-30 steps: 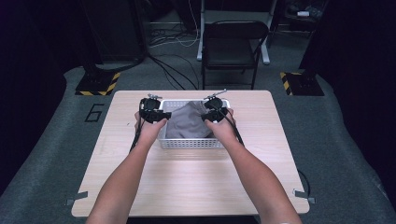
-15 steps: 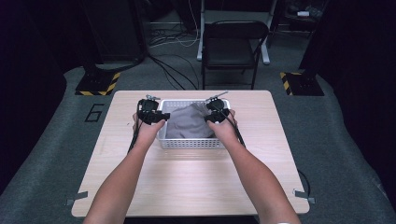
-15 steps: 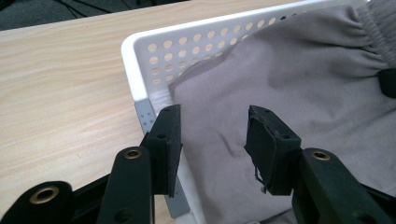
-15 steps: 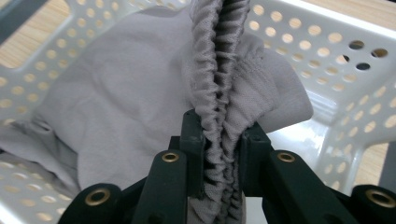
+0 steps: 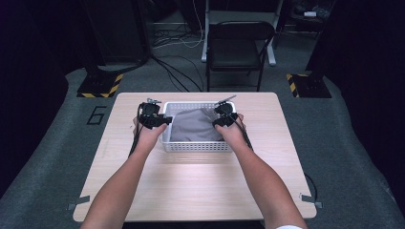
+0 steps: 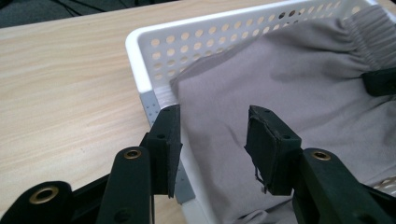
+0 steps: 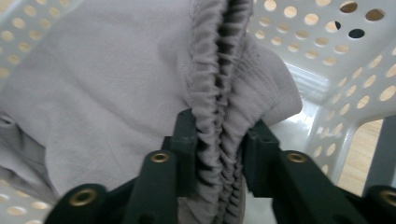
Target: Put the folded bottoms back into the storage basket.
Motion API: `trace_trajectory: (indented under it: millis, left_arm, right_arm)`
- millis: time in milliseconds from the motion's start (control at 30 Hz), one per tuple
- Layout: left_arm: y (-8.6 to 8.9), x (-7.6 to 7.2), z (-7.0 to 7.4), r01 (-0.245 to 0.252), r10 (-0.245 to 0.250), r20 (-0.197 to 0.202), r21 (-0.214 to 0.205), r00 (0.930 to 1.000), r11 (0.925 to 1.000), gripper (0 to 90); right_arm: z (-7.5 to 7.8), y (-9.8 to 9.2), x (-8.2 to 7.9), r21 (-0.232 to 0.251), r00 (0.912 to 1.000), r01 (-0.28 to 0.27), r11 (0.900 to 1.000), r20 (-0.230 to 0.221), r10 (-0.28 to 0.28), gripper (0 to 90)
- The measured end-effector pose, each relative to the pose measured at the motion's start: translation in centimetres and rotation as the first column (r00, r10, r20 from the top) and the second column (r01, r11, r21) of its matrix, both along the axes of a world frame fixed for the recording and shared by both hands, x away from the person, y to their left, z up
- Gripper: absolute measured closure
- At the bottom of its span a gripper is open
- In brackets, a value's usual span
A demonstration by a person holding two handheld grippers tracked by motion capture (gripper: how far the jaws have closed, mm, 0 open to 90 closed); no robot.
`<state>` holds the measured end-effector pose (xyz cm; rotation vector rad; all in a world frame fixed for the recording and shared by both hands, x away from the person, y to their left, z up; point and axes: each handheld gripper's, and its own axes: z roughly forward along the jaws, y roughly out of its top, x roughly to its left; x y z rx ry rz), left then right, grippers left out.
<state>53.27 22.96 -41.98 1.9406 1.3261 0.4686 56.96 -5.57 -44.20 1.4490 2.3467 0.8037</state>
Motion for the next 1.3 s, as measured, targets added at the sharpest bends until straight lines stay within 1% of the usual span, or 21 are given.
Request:
trace_trajectory:
  millis: [100, 133, 167, 233, 467, 533, 600, 667, 700, 767, 800, 833, 900, 1033, 1067, 1100, 1133, 1200, 1233, 1267, 1300]
  left_arm:
    - [0.2, 0.1, 0.0, -0.002, 0.002, 0.007, -0.001, 1.0, 1.0, 55.0]
    - [0.2, 0.0, 0.0, -0.006, 0.006, 0.007, -0.003, 1.0, 1.0, 55.0]
    - [0.2, 0.0, 0.0, -0.006, 0.006, 0.006, -0.003, 1.0, 1.0, 54.8]
    - [0.2, -0.1, 0.1, -0.001, 0.001, 0.004, 0.007, 1.0, 1.0, 54.7]
    - [0.4, -0.3, 0.4, -0.005, 0.005, 0.016, 0.003, 0.9999, 1.0, 53.8]
    - [0.5, -0.5, 0.5, 0.0, 0.0, 0.014, 0.012, 0.9999, 0.9999, 53.6]
    - [0.6, -0.6, 0.6, 0.0, 0.0, 0.018, 0.005, 0.9998, 1.0, 53.2]
    - [0.7, -0.9, 0.9, 0.001, -0.001, 0.014, 0.0, 0.9999, 1.0, 52.6]
    - [0.8, -1.0, 0.9, 0.004, -0.004, 0.026, -0.003, 0.9996, 1.0, 52.6]
    - [0.9, -1.3, 1.1, 0.015, -0.015, 0.021, 0.005, 0.9997, 0.9999, 52.2]
    - [0.8, -1.4, 1.1, 0.012, -0.012, 0.022, -0.001, 0.9997, 0.9999, 52.0]
    - [0.9, -1.6, 1.1, 0.021, -0.021, 0.021, 0.002, 0.9996, 0.9998, 51.8]
    - [0.9, -2.0, 1.1, 0.02, -0.02, 0.024, -0.018, 0.9995, 0.9996, 50.9]
    - [0.7, -3.0, 1.2, 0.049, -0.049, 0.013, -0.002, 0.9987, 0.9988, 48.9]
    - [0.7, -3.6, 1.3, 0.068, -0.068, 0.029, -0.008, 0.9973, 0.9976, 48.4]
    - [0.8, -4.0, 1.3, 0.074, -0.072, 0.039, -0.028, 0.9966, 0.9969, 48.3]
    - [0.8, -4.2, 1.4, 0.077, -0.076, 0.039, -0.033, 0.9964, 0.9965, 48.0]
    - [1.1, -4.9, 1.4, 0.076, -0.075, 0.031, -0.05, 0.9967, 0.9958, 47.6]
    - [1.2, -5.1, 1.4, 0.076, -0.074, 0.029, -0.054, 0.9968, 0.9957, 47.3]
    - [1.5, -5.8, 1.5, 0.078, -0.076, 0.04, -0.053, 0.9963, 0.9955, 46.8]
    - [1.6, -6.1, 1.4, 0.077, -0.074, 0.051, -0.054, 0.996, 0.9956, 46.5]
  right_arm:
    - [0.0, 0.0, 0.0, -0.013, 0.9996, 0.004, 0.9999, 0.026, -0.004, 55.8]
    - [0.0, -0.1, 0.0, -0.017, 0.9993, 0.001, 0.9998, 0.039, 0.0, 53.9]
    - [0.0, -0.1, -0.1, -0.01, 0.9982, 0.006, 0.9999, 0.06, -0.005, 52.0]
    - [0.1, -0.2, -0.1, -0.012, 0.9978, 0.006, 0.9999, 0.067, -0.005, 49.2]
    - [1.1, -0.4, -0.6, -0.017, 0.9954, 0.015, 0.9998, 0.095, -0.013, 47.5]
    - [1.4, -0.5, -0.8, -0.009, 0.9954, 0.01, 0.9999, 0.095, -0.009, 47.5]
    - [1.8, -0.6, -1.2, -0.007, 0.996, 0.012, 0.9999, 0.089, -0.011, 47.4]
    - [2.2, -0.9, -1.4, 0.0, 0.9946, -0.002, 1.0, 0.104, 0.002, 47.1]
    - [2.4, -1.1, -1.5, 0.004, 0.9935, -0.01, 0.9999, 0.114, 0.01, 47.1]
    - [2.8, -1.6, -1.8, 0.007, 0.993, -0.016, 0.9998, 0.117, 0.015, 46.8]
    - [3.1, -1.7, -2.0, 0.009, 0.9945, -0.014, 0.9999, 0.104, 0.013, 46.6]
    - [3.2, -2.0, -2.1, 0.013, 0.9933, -0.018, 0.9998, 0.114, 0.016, 46.5]
    - [3.5, -2.5, -2.4, 0.034, 0.9937, -0.021, 0.9992, 0.111, 0.017, 46.3]
    - [4.0, -3.1, -3.3, 0.044, 0.9939, -0.039, 0.9982, 0.105, 0.034, 45.2]
    - [4.1, -3.2, -3.5, 0.04, 0.993, -0.043, 0.9983, 0.112, 0.038, 45.2]
    - [4.3, -3.5, -4.0, 0.05, 0.9906, -0.062, 0.9969, 0.125, 0.055, 45.2]
    - [4.4, -3.5, -4.4, 0.06, 0.9912, -0.056, 0.9966, 0.123, 0.048, 45.2]
    - [4.6, -3.8, -5.0, 0.062, 0.9871, -0.072, 0.9955, 0.148, 0.062, 45.2]
    - [4.7, -4.0, -5.4, 0.068, 0.9871, -0.073, 0.995, 0.147, 0.063, 45.1]
    - [4.8, -4.1, -5.7, 0.068, 0.9876, -0.07, 0.9952, 0.145, 0.06, 45.1]
    - [4.9, -4.5, -6.4, 0.076, 0.9853, -0.071, 0.9946, 0.16, 0.058, 45.1]
